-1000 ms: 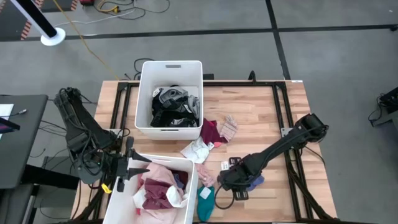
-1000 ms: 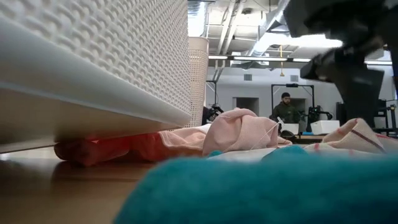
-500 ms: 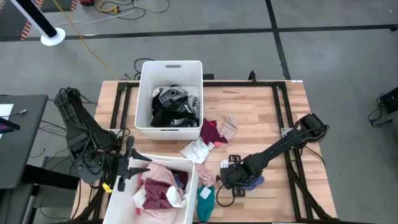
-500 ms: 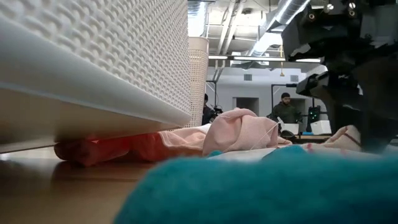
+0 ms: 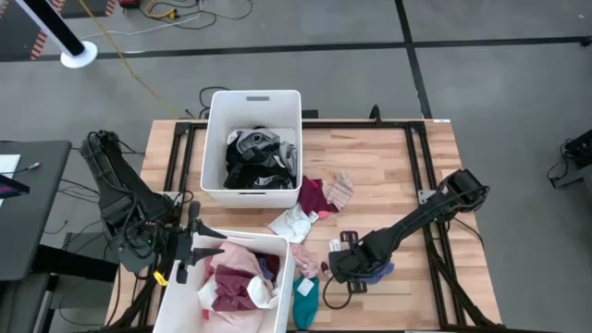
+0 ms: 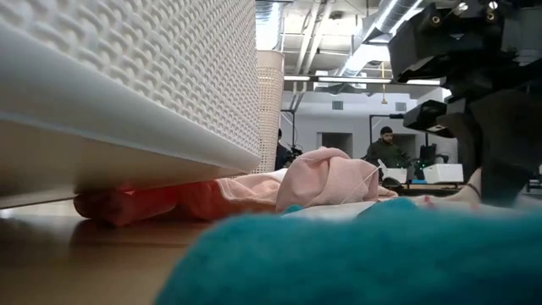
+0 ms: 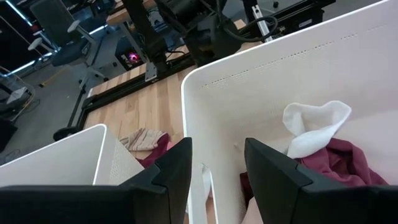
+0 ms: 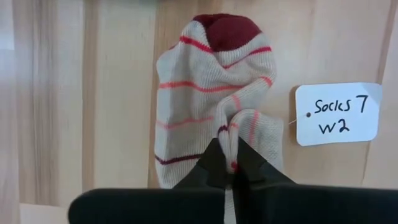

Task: Sort clothes
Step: Put the light brown striped sock into the bottom white laundry bin

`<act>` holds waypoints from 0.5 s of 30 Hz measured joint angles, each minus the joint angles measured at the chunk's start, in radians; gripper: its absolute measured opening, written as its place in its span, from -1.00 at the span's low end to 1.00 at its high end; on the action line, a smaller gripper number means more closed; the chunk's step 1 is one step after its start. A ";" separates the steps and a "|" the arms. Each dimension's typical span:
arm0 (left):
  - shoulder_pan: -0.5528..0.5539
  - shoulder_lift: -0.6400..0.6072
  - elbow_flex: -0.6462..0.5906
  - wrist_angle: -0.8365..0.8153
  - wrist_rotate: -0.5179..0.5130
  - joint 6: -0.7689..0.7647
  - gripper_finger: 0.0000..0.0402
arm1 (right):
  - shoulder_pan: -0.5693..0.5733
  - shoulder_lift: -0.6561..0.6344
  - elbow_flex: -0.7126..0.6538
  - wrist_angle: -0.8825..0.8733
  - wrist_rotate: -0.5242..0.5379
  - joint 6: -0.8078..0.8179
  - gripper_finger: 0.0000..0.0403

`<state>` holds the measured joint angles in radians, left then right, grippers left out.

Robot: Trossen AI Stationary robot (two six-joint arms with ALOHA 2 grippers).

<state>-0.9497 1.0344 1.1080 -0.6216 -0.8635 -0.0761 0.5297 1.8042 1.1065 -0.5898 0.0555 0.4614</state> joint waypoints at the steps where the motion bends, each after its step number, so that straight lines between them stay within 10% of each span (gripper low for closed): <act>1: 0.000 0.000 0.000 0.000 0.000 0.000 -0.30 | 0.000 0.000 0.000 0.000 0.000 -0.002 -0.95; 15: 0.064 0.000 0.000 0.060 0.012 0.075 -0.30 | 0.020 -0.127 0.000 0.007 0.080 -0.041 -0.98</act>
<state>-0.8858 1.0344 1.1080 -0.5614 -0.8518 -0.0016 0.5496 1.6770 1.1069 -0.5827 0.1354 0.4206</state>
